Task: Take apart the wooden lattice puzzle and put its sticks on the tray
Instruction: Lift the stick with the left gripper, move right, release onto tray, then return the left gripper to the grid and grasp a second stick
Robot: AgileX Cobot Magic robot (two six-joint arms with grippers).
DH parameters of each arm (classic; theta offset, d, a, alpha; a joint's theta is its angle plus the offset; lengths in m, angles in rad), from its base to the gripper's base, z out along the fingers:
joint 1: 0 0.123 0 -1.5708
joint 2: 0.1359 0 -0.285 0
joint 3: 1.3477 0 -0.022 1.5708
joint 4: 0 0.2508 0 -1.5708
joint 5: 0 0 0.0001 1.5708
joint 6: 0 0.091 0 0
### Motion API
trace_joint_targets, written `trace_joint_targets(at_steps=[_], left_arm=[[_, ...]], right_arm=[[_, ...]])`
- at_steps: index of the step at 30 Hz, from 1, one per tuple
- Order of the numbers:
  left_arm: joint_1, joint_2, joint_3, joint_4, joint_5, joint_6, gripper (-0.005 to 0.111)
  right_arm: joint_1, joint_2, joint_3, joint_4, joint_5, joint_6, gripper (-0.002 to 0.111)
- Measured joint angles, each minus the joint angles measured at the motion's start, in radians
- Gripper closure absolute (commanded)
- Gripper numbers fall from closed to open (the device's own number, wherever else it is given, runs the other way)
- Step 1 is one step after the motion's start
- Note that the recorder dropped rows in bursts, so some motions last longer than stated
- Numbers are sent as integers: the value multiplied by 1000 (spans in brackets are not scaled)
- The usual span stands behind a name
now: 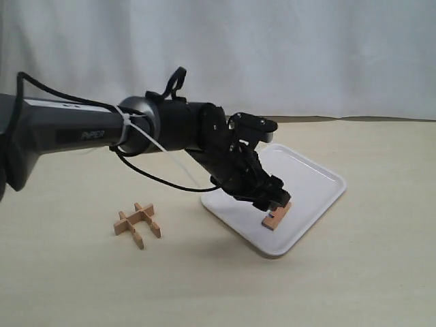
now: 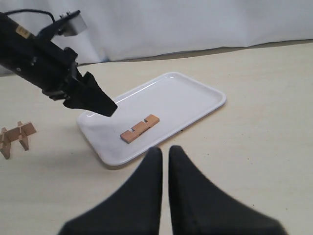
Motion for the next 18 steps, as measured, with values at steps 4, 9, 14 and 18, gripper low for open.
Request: trace_joint_targets(at_steps=[4,9,14,18], left_arm=[[0,-85,0,153,107,-23,37],[31,-197,-2,351,325,-81,37],[126,-238,-2,410,561,-92,37],[205,-238,52,425,626,-87,37]], right_arm=[[0,0,0,0,0,0,104],[0,0,0,0,0,0,104],[0,0,0,0,0,0,104],[0,0,0,0,0,0,104]])
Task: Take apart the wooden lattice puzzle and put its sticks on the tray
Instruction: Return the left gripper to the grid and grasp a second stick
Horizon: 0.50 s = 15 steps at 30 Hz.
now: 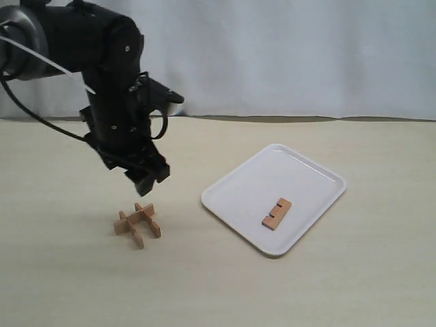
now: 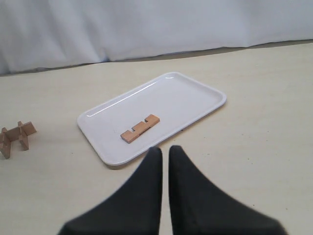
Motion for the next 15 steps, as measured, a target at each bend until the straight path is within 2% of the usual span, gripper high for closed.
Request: trace_joint_targets(at_steps=[3,6,15], left_arm=[[41,0,68,4,9,11,37],[50,0,147,5,1,32,37],[55,0,287,3,-179,51,37]], right_arm=[[0,0,0,0,0,0,104],[0,0,0,0,0,0,104],[0,0,0,0,0,0,104]])
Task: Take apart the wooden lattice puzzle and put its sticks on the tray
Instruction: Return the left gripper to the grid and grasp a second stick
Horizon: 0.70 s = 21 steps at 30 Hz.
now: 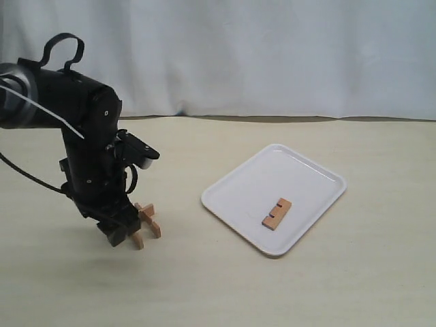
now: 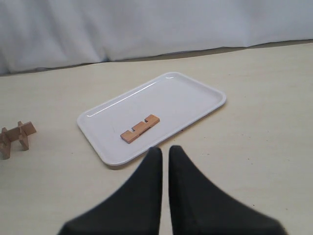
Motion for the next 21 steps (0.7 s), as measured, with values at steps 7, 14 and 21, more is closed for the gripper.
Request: trace_joint_targets(at_steps=[7,14,21], left_arm=[[2,0,76,2,-153,2,37],[2,0,83,-21,-228,2,37],[2,26,83,-29,-247,-9,37]], right_arm=[[0,0,0,0,0,0,104],[0,0,0,0,0,0,104],[0,0,0,0,0,0,104]])
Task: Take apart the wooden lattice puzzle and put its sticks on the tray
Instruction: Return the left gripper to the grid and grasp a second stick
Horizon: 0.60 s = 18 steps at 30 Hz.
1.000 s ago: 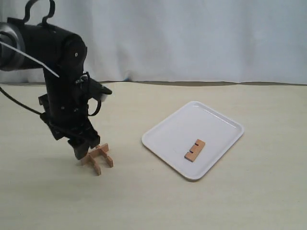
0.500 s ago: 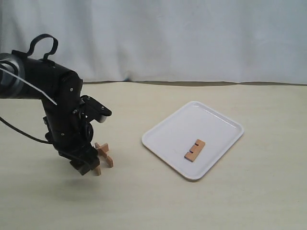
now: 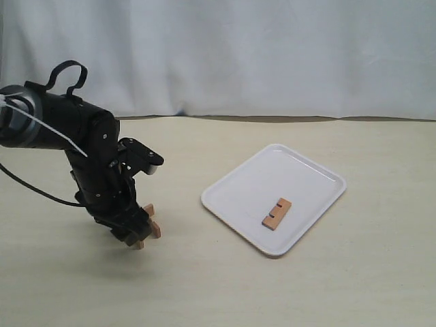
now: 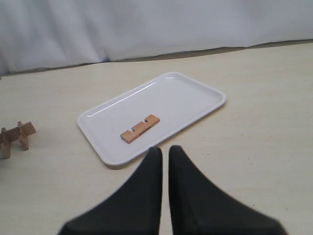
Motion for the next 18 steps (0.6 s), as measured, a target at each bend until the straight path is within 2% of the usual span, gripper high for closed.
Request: trace_joint_targets(at_steps=[3,8,9,18], left_arm=[[0,0,0,2,-8,0,39],[0,5,0,13,-19,-2,62],[0,7,0,19,-19,-4,64],[0,13,0,47,-3,-4,64]], right_arm=[[0,0,0,0,0,0,104],[0,0,0,0,0,0,104],[0,0,0,0,0,0,104],[0,0,0,0,0,0,104]])
